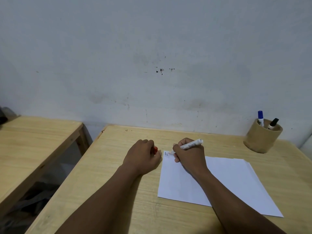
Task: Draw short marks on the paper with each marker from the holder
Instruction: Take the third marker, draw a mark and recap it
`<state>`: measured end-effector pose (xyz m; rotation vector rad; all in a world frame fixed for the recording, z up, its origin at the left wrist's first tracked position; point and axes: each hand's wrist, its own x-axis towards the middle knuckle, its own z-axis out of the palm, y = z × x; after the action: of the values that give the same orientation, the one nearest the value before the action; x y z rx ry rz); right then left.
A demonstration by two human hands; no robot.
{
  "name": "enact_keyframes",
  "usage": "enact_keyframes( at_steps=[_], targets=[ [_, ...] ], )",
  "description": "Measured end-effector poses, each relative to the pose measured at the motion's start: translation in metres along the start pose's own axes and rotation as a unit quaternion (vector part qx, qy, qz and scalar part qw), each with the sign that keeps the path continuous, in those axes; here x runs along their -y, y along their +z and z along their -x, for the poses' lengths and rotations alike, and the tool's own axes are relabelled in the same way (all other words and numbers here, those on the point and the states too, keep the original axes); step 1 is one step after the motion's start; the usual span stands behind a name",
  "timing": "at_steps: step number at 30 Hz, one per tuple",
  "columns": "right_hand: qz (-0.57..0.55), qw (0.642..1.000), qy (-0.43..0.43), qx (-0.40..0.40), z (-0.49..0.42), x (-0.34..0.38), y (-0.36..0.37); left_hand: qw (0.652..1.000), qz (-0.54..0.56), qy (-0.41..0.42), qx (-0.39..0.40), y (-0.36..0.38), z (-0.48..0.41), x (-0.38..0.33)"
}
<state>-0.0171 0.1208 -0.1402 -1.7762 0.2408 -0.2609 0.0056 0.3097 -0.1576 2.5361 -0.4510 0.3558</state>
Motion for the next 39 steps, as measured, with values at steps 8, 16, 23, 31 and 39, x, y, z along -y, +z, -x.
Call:
enact_keyframes(
  at_steps=[8,16,23,31,39],
  targets=[
    [0.011,1.0,-0.005,0.017,-0.001,-0.004,0.0,1.0,0.024,-0.014,0.008,-0.001,0.001,0.003],
    [-0.165,0.98,0.11,0.0,-0.012,0.013,-0.013,0.998,0.055,-0.04,-0.003,-0.006,0.002,-0.001],
    [-0.293,0.948,0.117,0.033,-0.02,0.043,-0.034,0.884,0.423,-0.197,-0.026,-0.029,-0.029,-0.032],
    [-0.337,0.931,0.132,0.052,-0.015,0.063,-0.057,0.77,0.606,-0.19,0.066,-0.019,-0.055,-0.081],
    [-0.362,0.926,0.106,0.009,-0.011,0.058,-0.077,0.731,0.65,-0.188,0.088,-0.003,-0.059,-0.108]
  ],
)
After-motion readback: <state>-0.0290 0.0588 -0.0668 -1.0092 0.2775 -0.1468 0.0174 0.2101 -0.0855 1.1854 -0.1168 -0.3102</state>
